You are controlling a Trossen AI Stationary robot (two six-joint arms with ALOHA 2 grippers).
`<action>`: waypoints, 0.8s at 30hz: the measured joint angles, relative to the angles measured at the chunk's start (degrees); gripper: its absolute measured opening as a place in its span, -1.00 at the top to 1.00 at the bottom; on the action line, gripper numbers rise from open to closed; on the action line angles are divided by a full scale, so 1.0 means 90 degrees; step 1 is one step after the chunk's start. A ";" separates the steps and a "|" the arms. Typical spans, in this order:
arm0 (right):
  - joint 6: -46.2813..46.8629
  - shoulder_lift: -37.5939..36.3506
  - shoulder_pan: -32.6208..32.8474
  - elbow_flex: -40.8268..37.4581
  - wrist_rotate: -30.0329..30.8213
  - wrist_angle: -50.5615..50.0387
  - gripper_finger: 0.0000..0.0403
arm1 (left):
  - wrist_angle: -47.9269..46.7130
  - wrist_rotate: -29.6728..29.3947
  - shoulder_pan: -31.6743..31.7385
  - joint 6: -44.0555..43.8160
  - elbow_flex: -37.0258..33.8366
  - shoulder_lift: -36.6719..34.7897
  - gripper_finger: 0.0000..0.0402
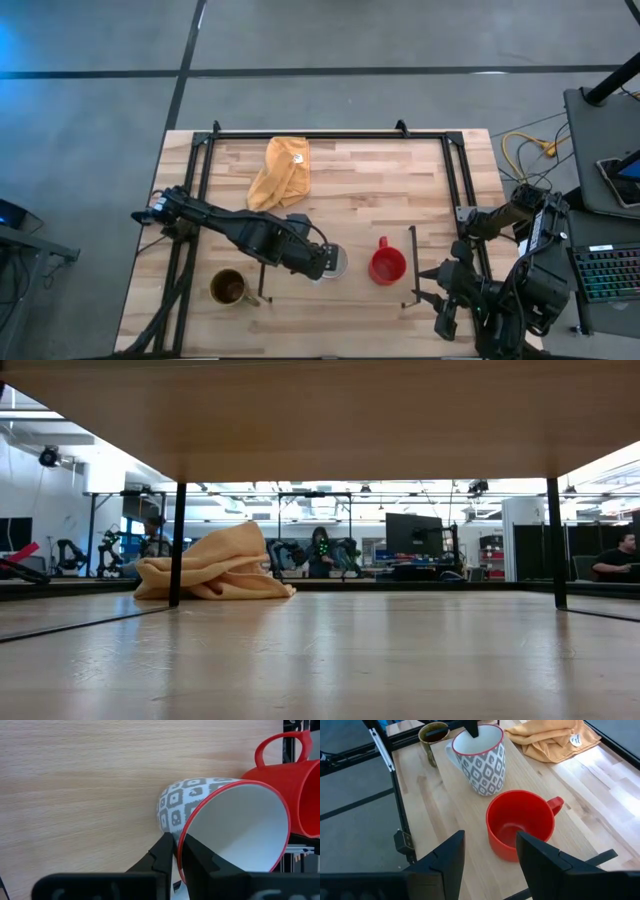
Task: Stack small to large cups/mugs on shelf
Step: Put the white mug on the shelf
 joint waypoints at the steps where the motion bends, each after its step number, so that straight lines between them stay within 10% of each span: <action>1: 0.0002 0.0000 0.0000 0.0000 -0.0002 0.0000 0.16 | -0.0002 0.0001 -0.0001 0.0001 -0.0003 0.0000 0.93; 24: 0.0023 0.0000 -0.0001 -0.0002 0.0013 0.0000 0.16 | 0.0297 0.0001 -0.0005 0.0168 -0.0052 0.0000 0.92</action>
